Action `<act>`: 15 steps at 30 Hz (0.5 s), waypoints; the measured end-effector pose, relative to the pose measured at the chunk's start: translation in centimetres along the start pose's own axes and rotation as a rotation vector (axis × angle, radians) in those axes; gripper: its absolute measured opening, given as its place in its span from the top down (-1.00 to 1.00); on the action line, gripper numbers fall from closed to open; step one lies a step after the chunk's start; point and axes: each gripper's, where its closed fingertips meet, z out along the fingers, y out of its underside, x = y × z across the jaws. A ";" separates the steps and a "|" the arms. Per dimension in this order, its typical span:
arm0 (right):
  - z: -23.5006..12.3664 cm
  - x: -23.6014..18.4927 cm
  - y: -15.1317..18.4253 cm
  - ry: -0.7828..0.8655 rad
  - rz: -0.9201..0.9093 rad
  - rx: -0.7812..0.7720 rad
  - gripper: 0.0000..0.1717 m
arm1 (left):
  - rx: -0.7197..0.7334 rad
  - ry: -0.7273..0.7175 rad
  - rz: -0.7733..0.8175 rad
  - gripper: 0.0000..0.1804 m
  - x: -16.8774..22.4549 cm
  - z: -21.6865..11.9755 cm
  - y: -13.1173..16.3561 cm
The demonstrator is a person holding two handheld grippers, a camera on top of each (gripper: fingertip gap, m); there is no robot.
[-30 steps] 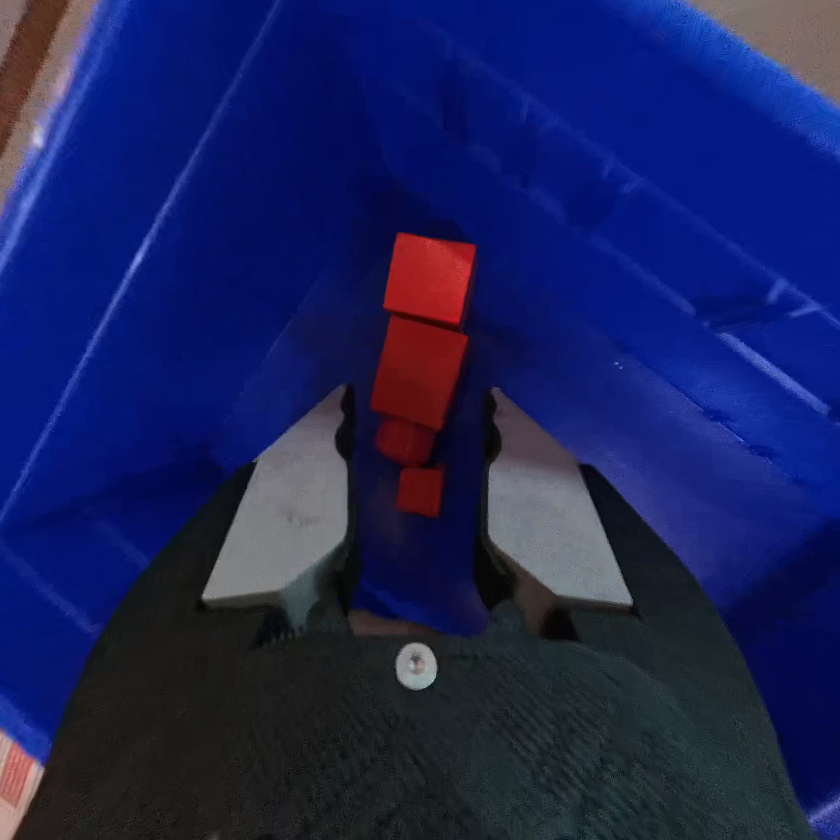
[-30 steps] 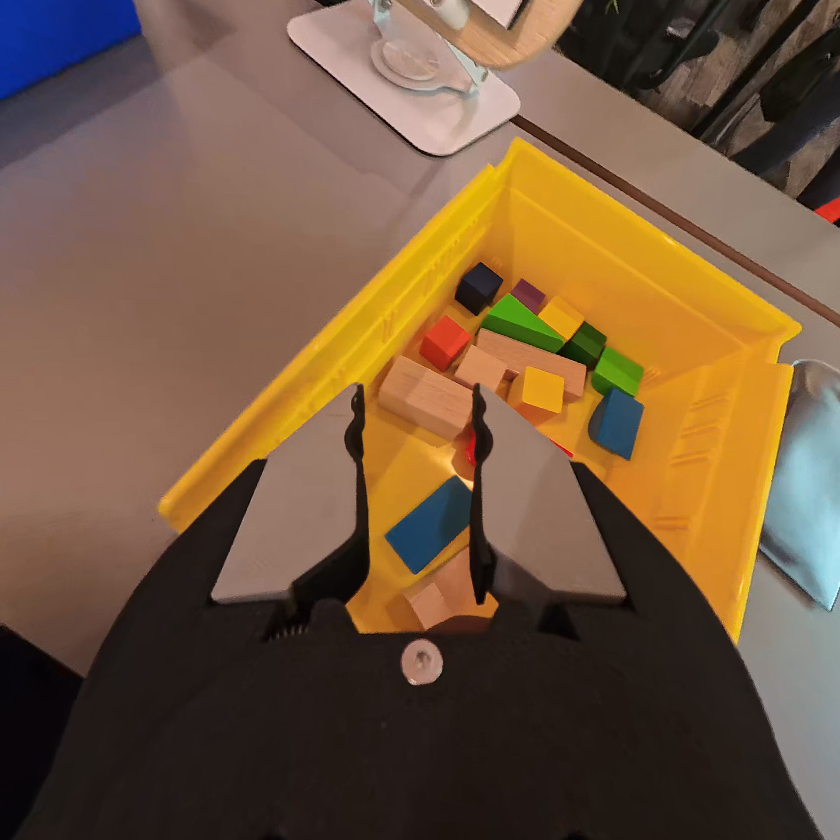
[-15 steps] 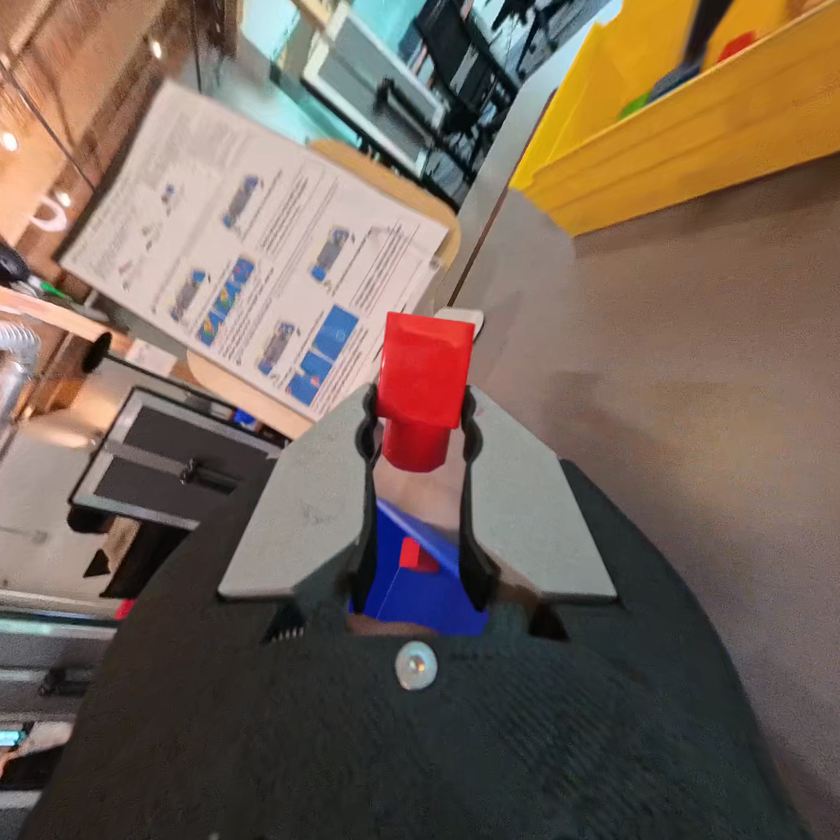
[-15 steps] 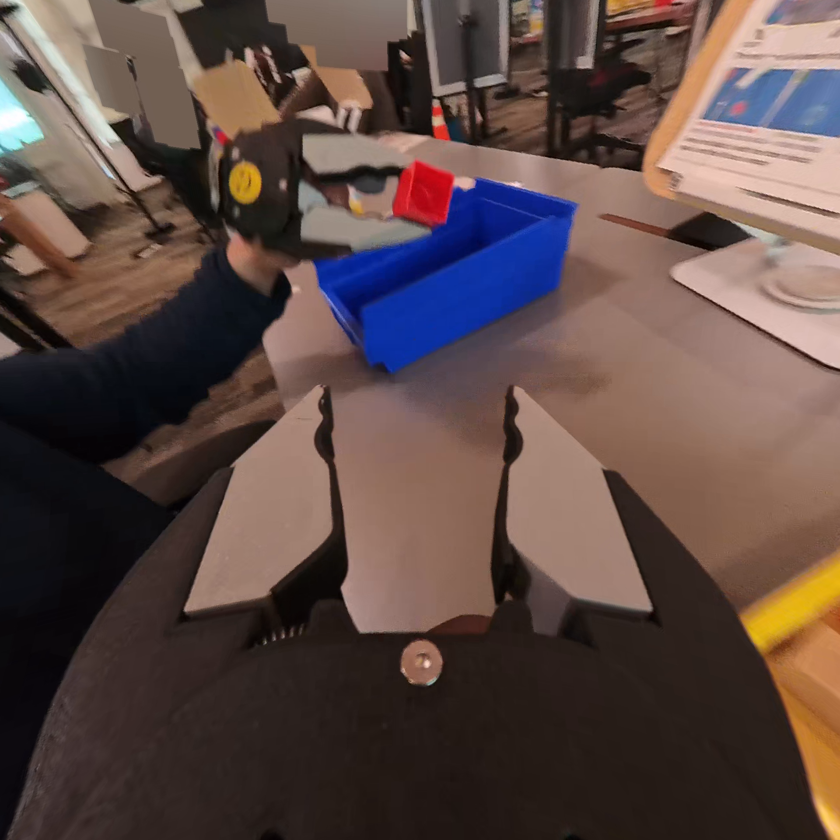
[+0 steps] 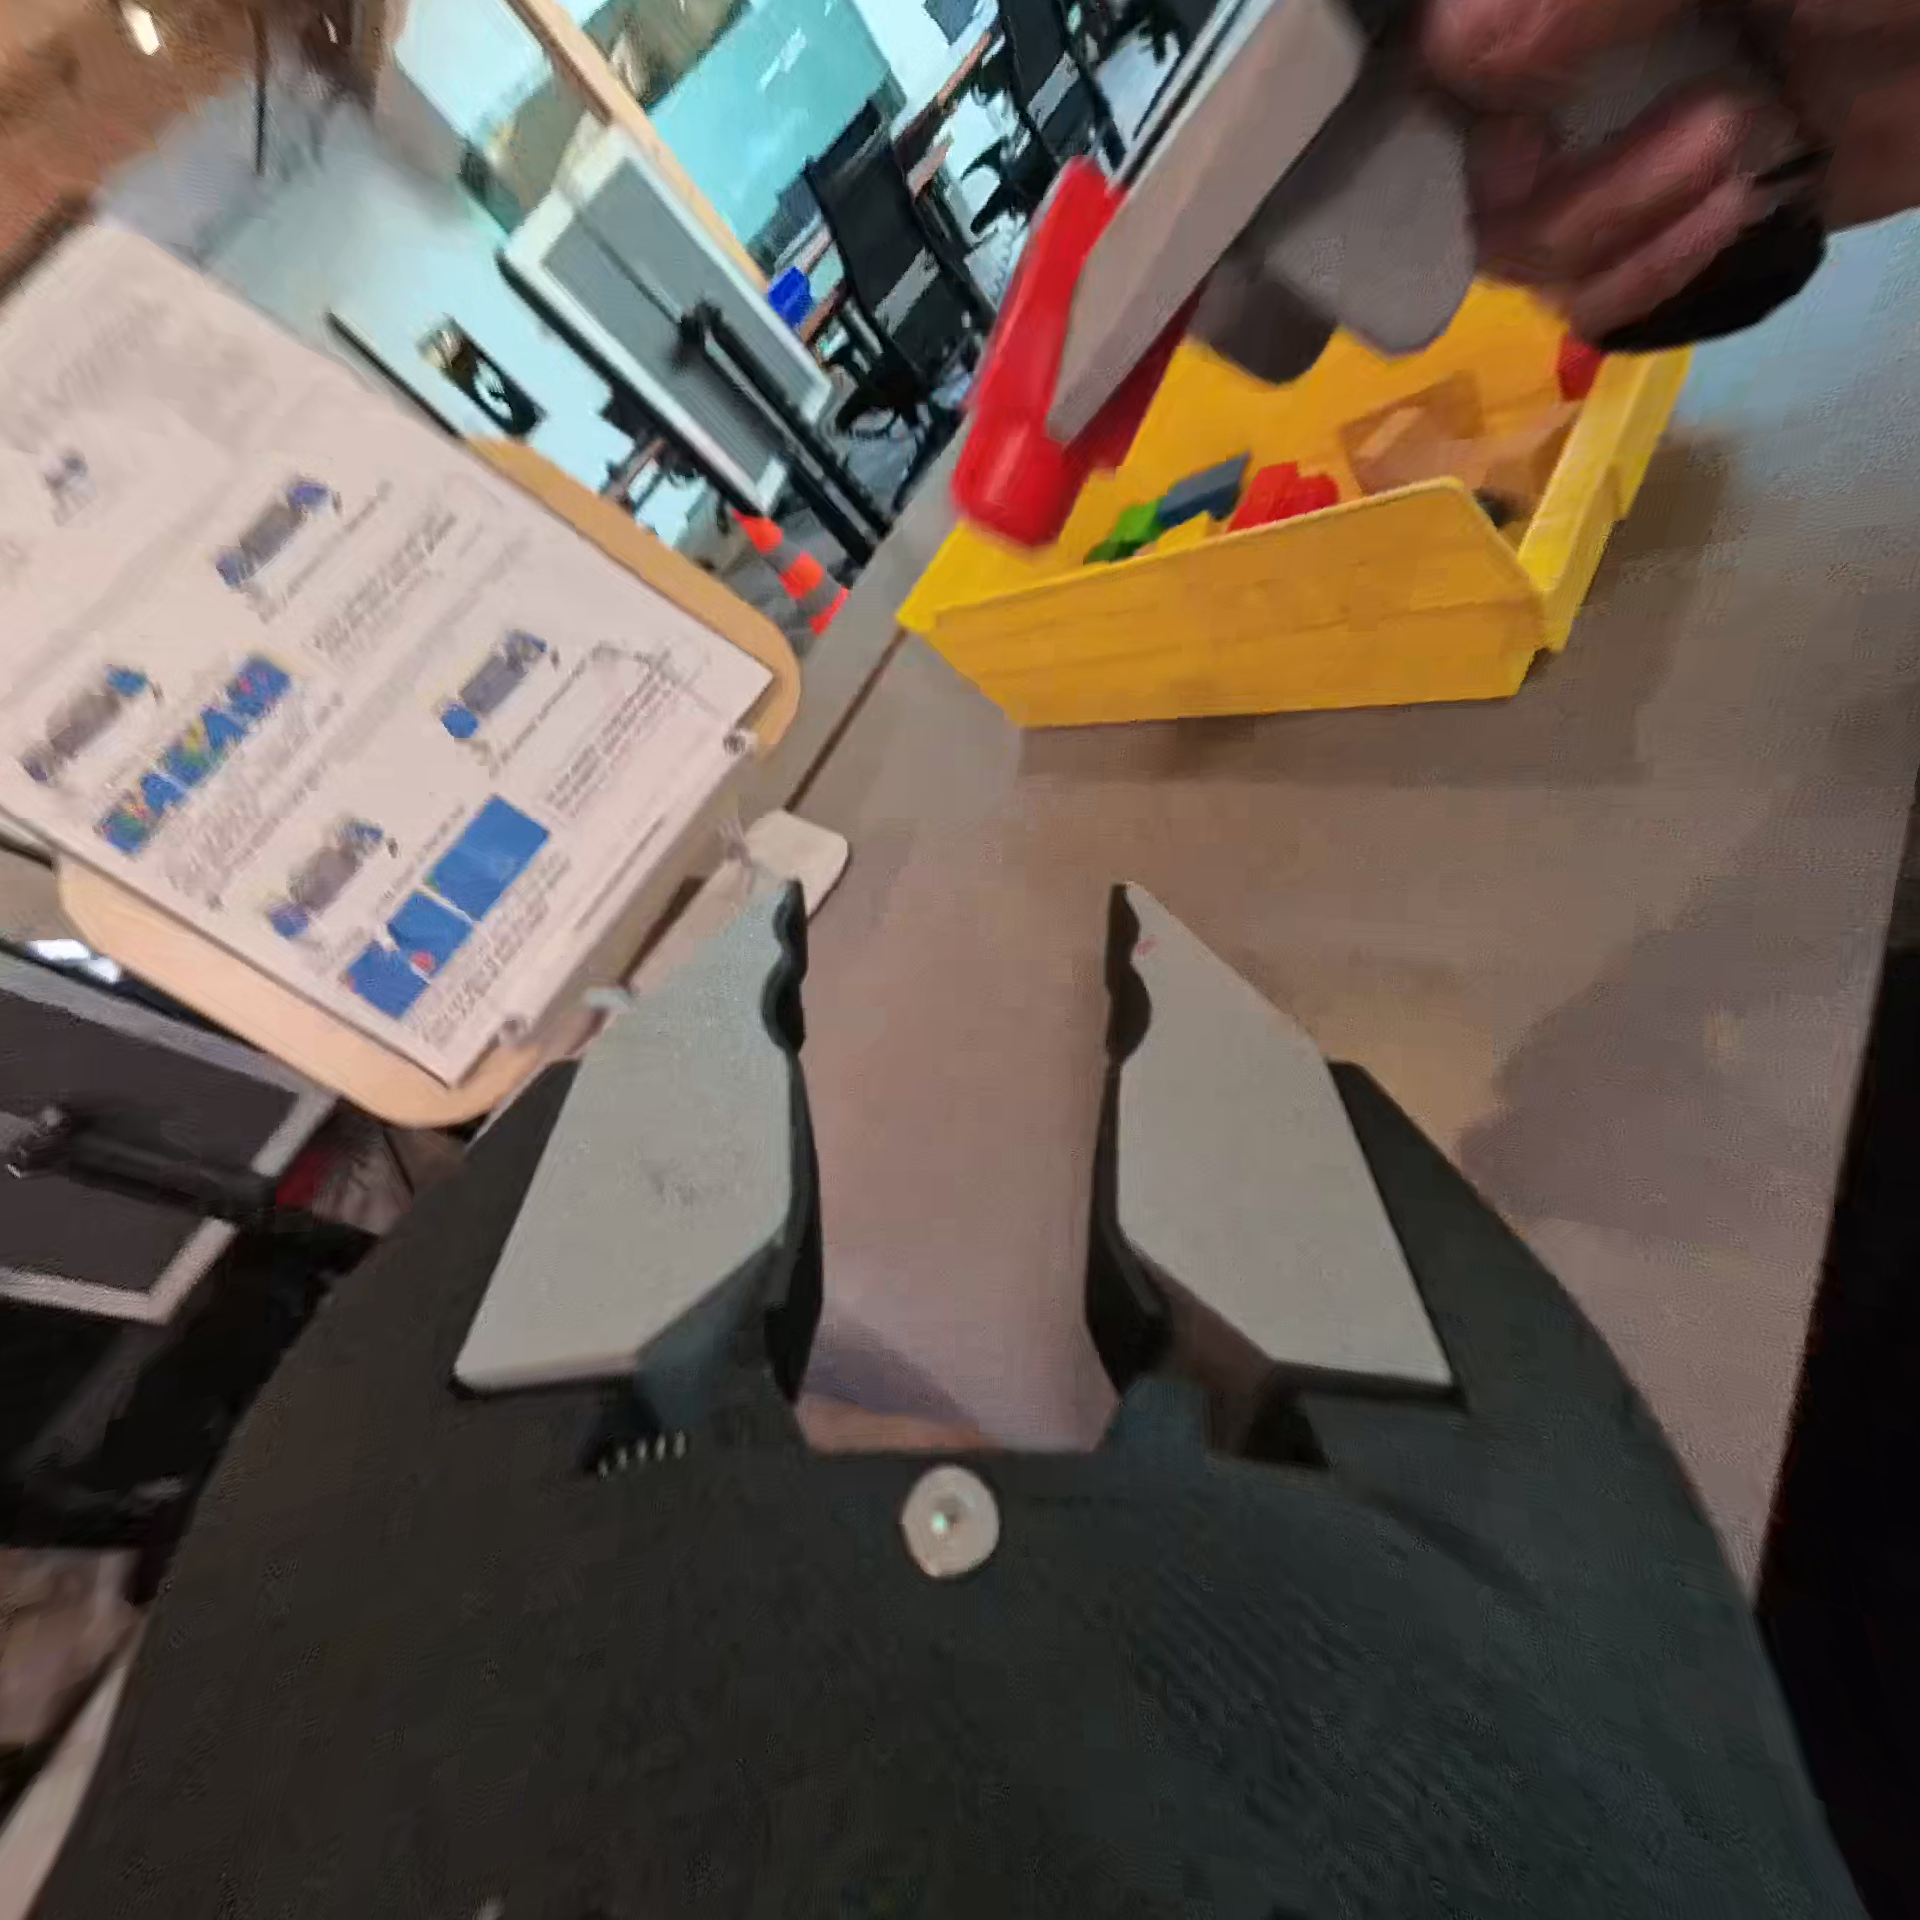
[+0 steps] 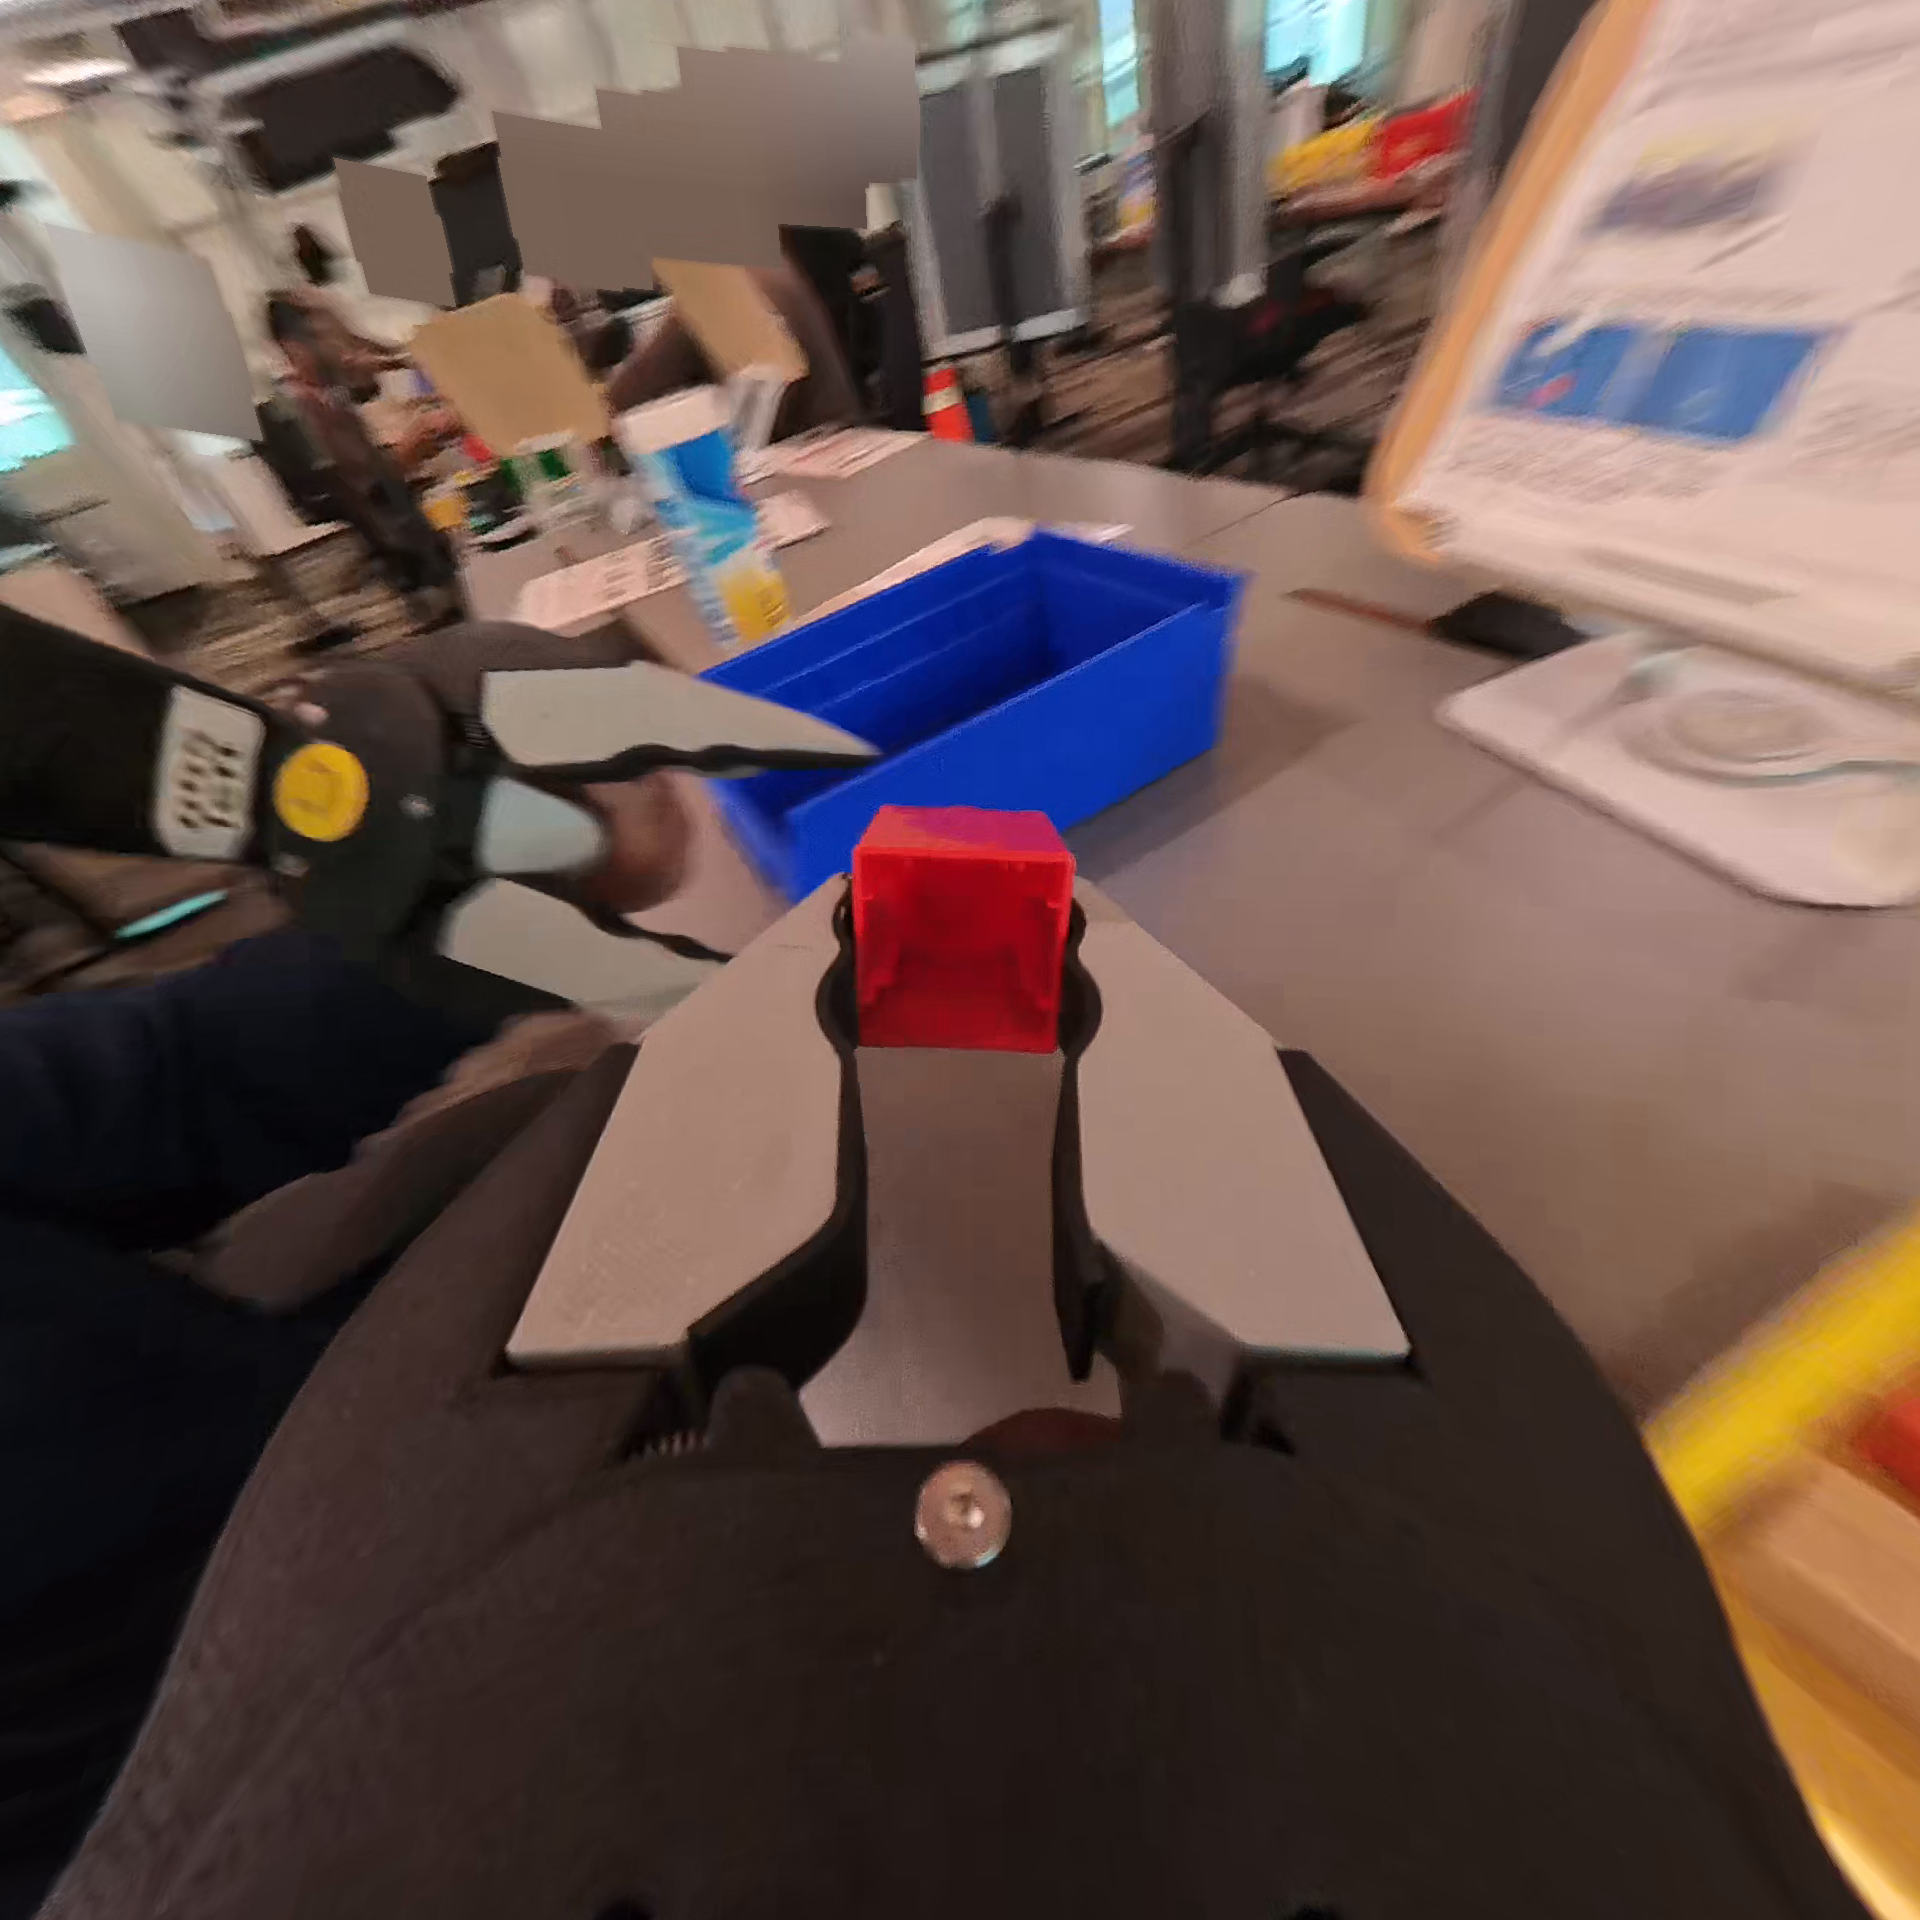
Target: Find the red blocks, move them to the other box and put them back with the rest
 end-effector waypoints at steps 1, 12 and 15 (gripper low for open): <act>-1.9 2.6 -0.4 0.123 -0.038 0.007 0.61 | -0.037 0.007 -0.083 0.37 -1.4 -0.8 1.3; -10.1 20.5 13.9 0.625 0.089 -0.602 0.38 | -0.559 0.090 -0.660 0.27 -16.2 -0.4 23.7; -10.0 20.5 13.7 0.640 0.068 -0.575 0.38 | -0.632 0.123 -0.585 0.31 -16.6 2.5 26.9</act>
